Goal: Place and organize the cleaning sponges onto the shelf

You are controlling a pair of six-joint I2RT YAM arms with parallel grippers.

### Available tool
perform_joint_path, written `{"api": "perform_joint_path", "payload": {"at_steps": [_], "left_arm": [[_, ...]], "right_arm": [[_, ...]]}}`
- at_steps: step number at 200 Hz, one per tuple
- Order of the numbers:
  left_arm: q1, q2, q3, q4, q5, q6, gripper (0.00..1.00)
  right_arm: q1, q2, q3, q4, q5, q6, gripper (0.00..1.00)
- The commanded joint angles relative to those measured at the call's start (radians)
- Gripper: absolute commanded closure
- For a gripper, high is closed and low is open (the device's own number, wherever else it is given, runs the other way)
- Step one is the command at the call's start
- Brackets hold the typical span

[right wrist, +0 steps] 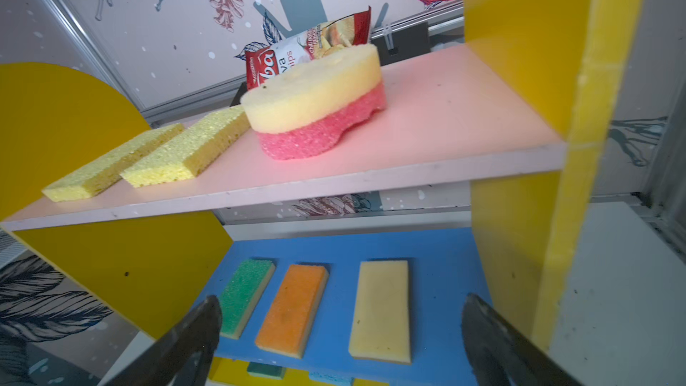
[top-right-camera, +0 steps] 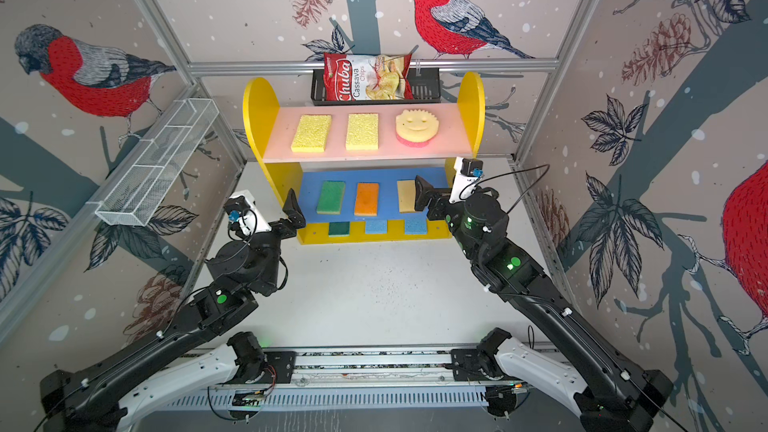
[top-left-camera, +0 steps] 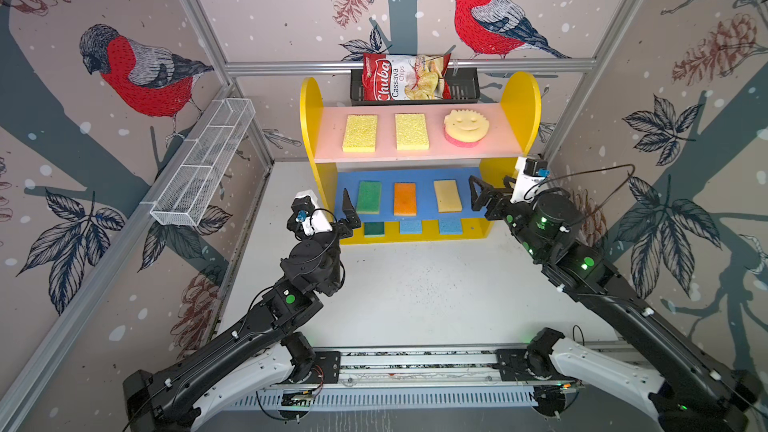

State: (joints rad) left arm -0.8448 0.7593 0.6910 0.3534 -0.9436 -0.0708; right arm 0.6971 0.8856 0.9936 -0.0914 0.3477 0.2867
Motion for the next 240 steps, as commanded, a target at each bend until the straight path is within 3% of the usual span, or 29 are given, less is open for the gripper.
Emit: {"api": "perform_joint_path", "payload": {"at_steps": [1,13,22,49,62,109,125,240], "left_arm": [[0.017,-0.004,-0.003,0.034,-0.017,-0.018,0.02],[0.033,-0.005,0.004,-0.021,-0.017,-0.063,0.02],[0.048,-0.008,0.007,-0.067,-0.013,-0.103,0.02],[0.09,-0.035,0.006,-0.195,-0.016,-0.213,0.02],[0.102,-0.056,-0.015,-0.214,0.009,-0.231,0.04],[0.115,-0.07,-0.041,-0.276,0.069,-0.294,0.06],[0.115,-0.061,-0.036,-0.276,0.097,-0.289,0.06],[0.126,-0.055,-0.021,-0.291,0.136,-0.255,0.06]], "right_arm": [[-0.003,-0.033,-0.054,0.097,0.0,-0.038,0.0],[-0.004,-0.029,-0.079,0.092,-0.061,-0.01,0.0],[-0.002,-0.019,-0.098,0.086,-0.111,0.004,0.11],[-0.004,0.005,-0.178,0.088,-0.188,0.081,0.82],[-0.004,0.019,-0.231,0.134,-0.258,0.121,1.0],[0.007,0.2,-0.277,0.252,-0.502,0.261,1.0],[0.022,0.254,-0.288,0.313,-0.538,0.288,1.0],[0.094,0.535,-0.212,0.511,-0.494,0.313,1.0]]}}
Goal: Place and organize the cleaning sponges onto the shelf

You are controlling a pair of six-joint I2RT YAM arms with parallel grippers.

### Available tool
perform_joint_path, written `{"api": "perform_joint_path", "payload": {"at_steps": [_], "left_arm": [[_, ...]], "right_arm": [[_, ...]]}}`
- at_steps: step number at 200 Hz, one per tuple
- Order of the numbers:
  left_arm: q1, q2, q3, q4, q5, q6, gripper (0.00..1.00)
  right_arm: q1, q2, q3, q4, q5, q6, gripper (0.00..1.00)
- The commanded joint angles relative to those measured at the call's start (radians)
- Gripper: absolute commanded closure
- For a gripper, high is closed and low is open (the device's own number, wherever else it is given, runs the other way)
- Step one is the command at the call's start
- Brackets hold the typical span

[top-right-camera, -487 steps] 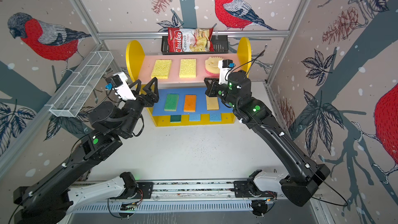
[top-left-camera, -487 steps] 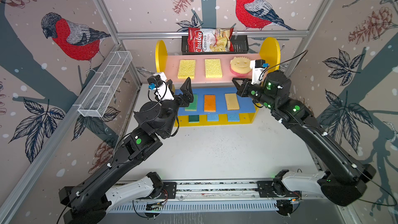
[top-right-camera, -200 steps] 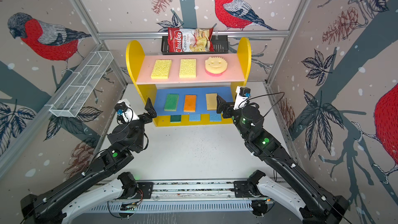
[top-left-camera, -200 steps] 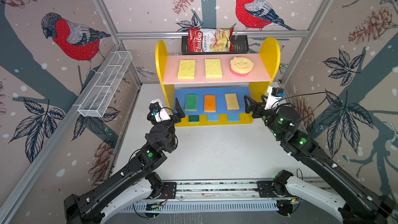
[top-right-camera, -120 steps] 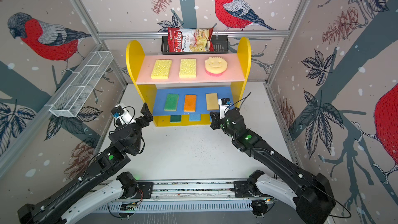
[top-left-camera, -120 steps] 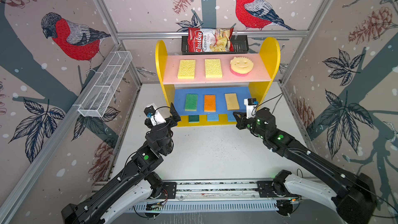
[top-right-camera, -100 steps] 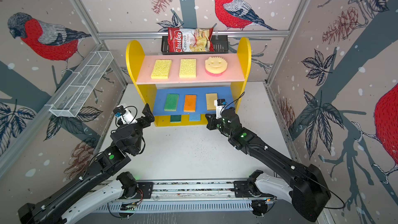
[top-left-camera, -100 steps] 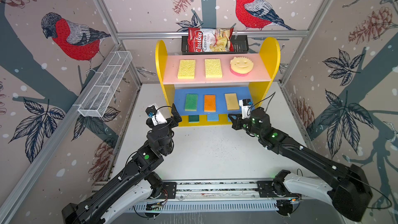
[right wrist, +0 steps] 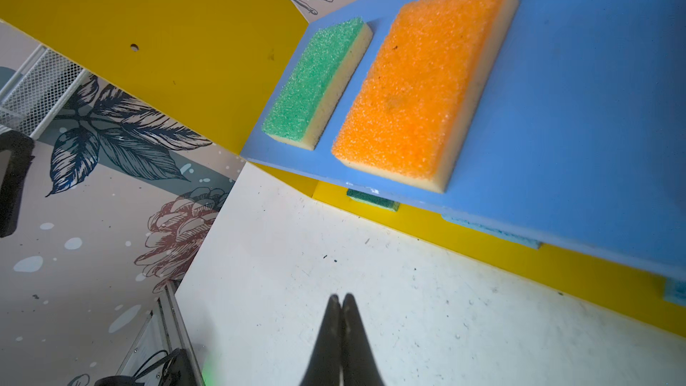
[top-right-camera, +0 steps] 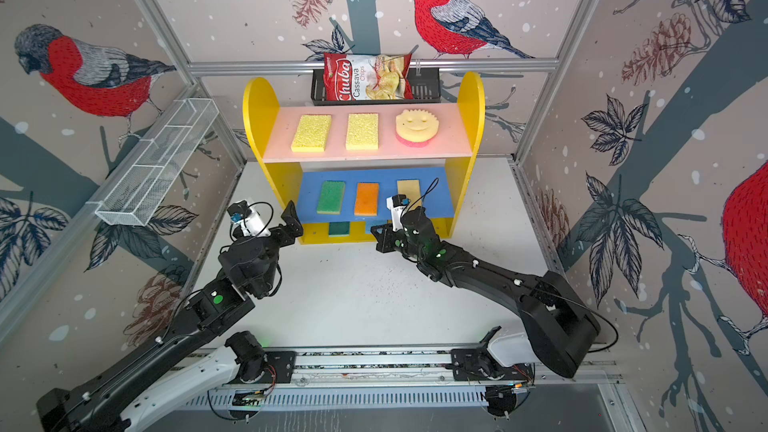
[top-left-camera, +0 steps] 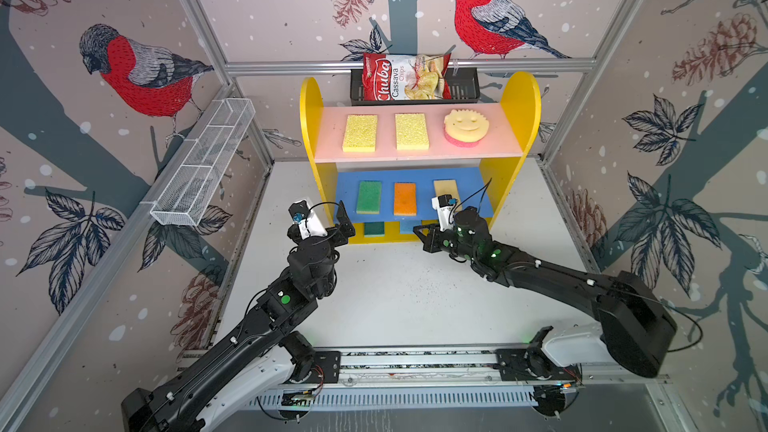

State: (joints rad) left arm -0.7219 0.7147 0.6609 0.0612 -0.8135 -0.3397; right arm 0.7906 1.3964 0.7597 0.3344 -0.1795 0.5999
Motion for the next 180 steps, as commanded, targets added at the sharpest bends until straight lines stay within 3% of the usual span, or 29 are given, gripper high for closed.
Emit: {"api": "perform_joint_path", "payload": {"at_steps": [1,76,180], "left_arm": [[0.004,-0.01,0.009,0.002,0.005,0.015,0.06],[0.006,-0.02,0.007,0.002,0.012,0.018,0.06],[0.007,-0.017,0.005,0.003,0.02,0.011,0.06]], "right_arm": [[0.001,0.025,0.023,0.087,0.034,-0.001,1.0],[-0.007,0.149,0.104,0.087,0.051,-0.009,1.0],[-0.035,0.206,0.132,0.111,0.036,0.001,1.0]]}}
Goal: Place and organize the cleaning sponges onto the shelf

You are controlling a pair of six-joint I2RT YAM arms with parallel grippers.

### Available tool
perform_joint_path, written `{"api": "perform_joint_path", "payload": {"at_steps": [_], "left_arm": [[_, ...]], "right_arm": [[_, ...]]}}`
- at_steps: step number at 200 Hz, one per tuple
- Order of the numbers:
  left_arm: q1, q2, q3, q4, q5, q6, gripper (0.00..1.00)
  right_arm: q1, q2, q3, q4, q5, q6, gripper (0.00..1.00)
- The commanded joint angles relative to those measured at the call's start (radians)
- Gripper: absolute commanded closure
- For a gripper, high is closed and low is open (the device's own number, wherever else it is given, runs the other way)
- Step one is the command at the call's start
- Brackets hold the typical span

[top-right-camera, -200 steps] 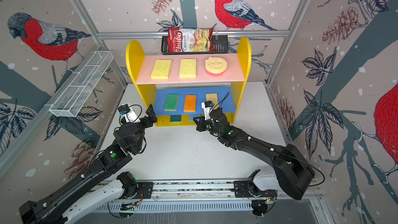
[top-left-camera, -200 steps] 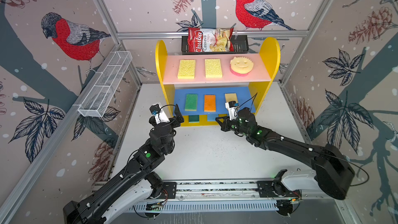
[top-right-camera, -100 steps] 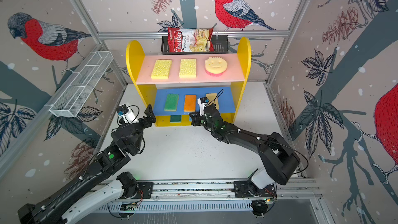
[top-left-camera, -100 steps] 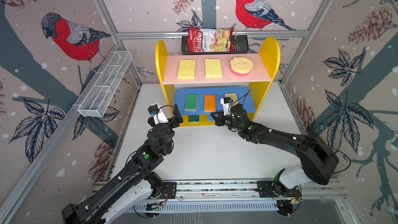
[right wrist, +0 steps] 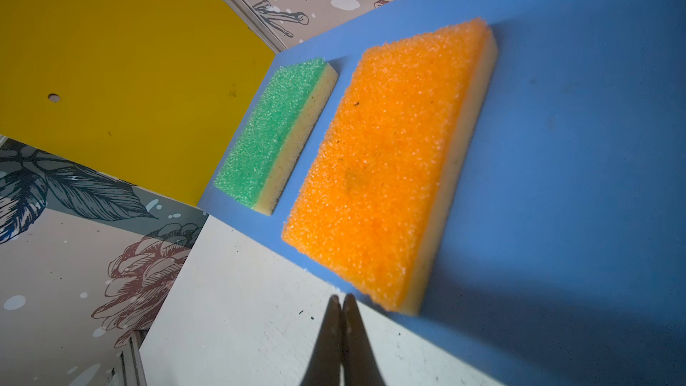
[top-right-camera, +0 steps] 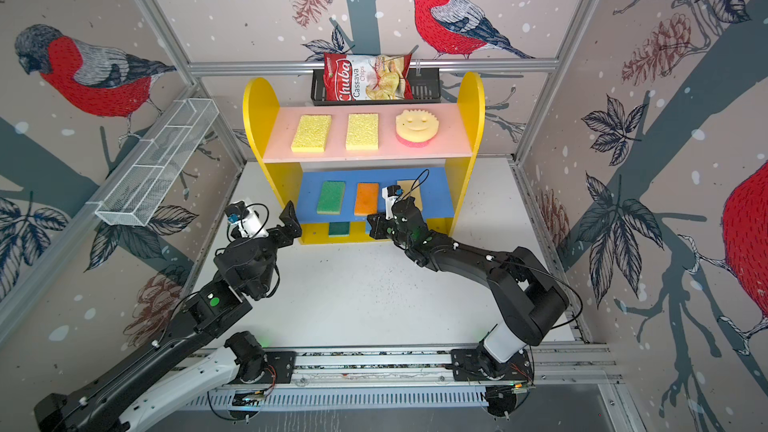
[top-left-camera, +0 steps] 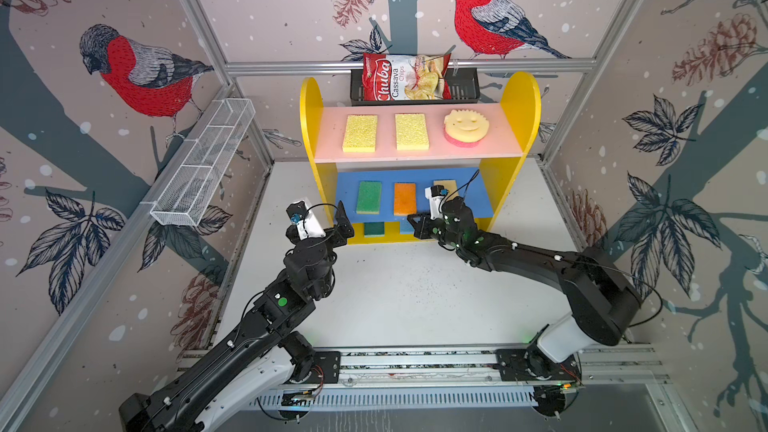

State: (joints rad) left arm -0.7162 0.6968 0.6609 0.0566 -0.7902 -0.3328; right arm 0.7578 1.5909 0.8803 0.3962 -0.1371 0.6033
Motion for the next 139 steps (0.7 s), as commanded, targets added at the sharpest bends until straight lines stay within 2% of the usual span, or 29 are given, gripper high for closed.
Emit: {"api": "perform_joint_path", "payload": {"at_steps": [1,139], "left_arm": [[0.001,0.001,0.005,0.008,-0.002,0.005,0.06],[0.003,0.015,0.005,0.006,0.011,-0.011,0.06]], "right_arm": [[-0.002,0.013,0.012,0.049,-0.007,-0.002,1.0],[-0.023,0.027,0.028,0.053,-0.049,0.01,1.0]]}}
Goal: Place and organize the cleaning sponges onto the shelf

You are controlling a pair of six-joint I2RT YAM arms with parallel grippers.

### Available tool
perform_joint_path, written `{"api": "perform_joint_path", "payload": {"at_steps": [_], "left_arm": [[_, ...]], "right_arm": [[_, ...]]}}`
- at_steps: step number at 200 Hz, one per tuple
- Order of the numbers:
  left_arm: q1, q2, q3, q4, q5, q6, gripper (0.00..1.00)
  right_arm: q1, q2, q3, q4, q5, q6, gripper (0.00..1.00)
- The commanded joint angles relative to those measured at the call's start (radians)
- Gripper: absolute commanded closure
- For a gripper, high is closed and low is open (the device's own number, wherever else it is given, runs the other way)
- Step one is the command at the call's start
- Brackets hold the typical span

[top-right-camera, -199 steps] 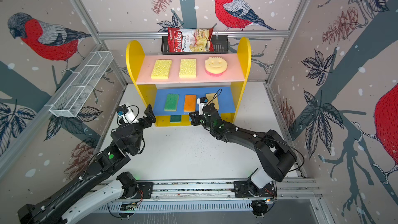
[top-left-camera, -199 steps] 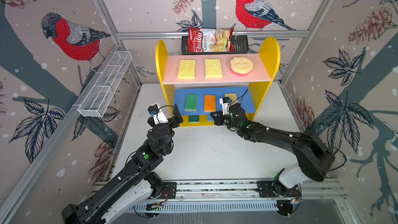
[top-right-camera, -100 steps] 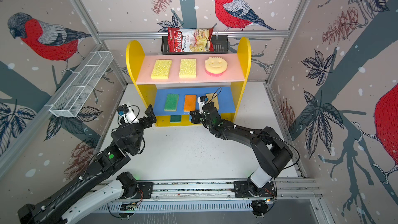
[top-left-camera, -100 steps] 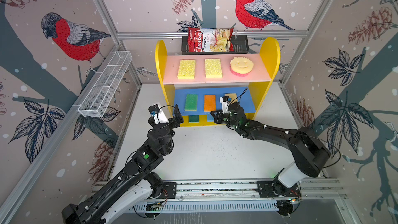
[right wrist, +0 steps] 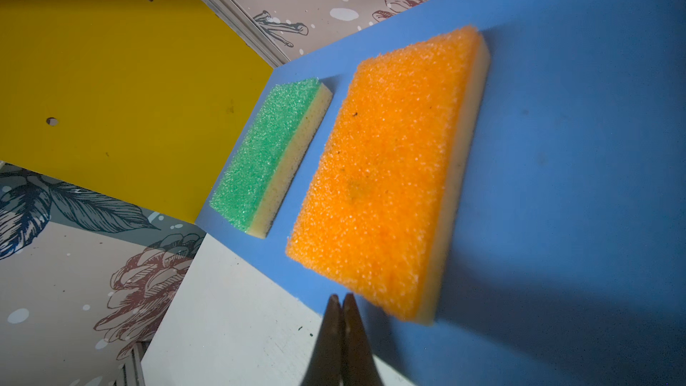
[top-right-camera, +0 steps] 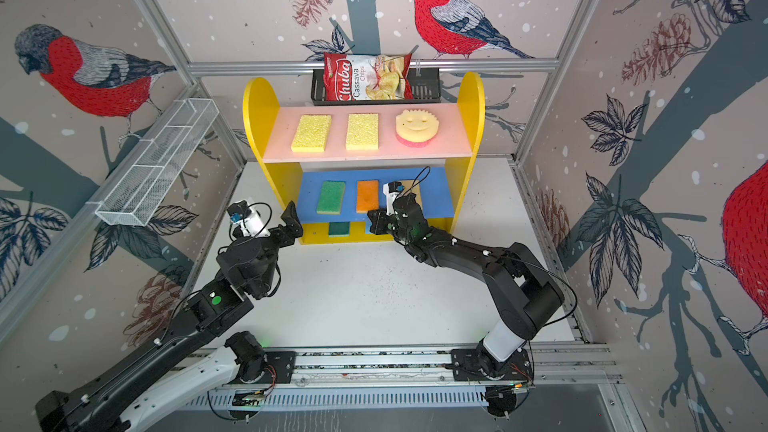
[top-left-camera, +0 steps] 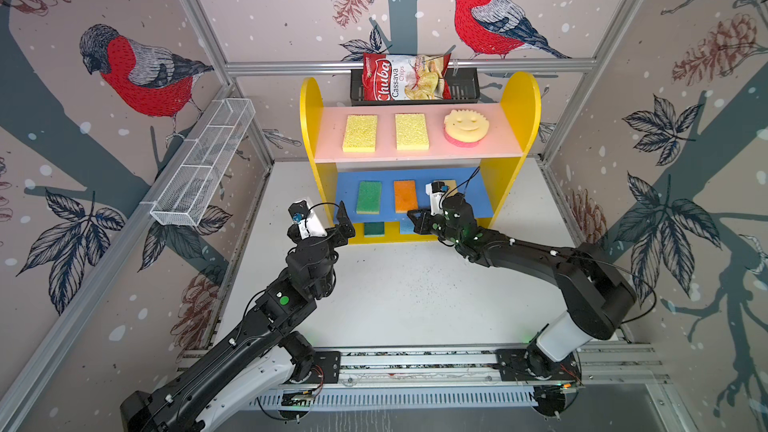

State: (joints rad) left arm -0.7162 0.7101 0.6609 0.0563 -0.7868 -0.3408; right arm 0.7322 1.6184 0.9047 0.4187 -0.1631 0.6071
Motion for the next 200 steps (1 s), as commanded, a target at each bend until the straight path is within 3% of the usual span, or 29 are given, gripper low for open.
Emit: {"api": "perform_joint_path", "payload": {"at_steps": [1,52,98,112,132,150,159,200], "left_arm": [[0.003,0.002,0.005,0.008,0.008,-0.003,0.06],[0.003,0.001,0.011,0.0,0.005,-0.003,0.06],[0.003,-0.017,0.013,-0.019,-0.029,0.003,0.05],[0.003,-0.028,0.008,-0.024,-0.05,-0.003,0.04],[0.003,-0.049,-0.012,-0.031,-0.102,-0.028,0.02],[0.003,-0.078,-0.045,-0.021,-0.159,-0.05,0.02],[0.003,-0.098,-0.068,-0.007,-0.182,-0.053,0.02],[0.003,-0.181,-0.175,0.1,-0.235,-0.036,0.02]], "right_arm": [[0.002,0.0,0.003,0.031,-0.024,0.006,1.0],[0.009,-0.068,-0.022,-0.012,-0.029,-0.007,1.0],[0.008,-0.315,-0.09,-0.149,0.087,-0.088,1.0],[0.005,-0.412,-0.121,-0.204,0.173,-0.121,0.84],[-0.007,-0.532,-0.181,-0.263,0.321,-0.166,0.43],[-0.031,-0.631,-0.232,-0.313,0.445,-0.185,0.2],[-0.047,-0.678,-0.255,-0.333,0.5,-0.191,0.01],[-0.152,-0.875,-0.382,-0.331,0.658,-0.174,0.01]]}}
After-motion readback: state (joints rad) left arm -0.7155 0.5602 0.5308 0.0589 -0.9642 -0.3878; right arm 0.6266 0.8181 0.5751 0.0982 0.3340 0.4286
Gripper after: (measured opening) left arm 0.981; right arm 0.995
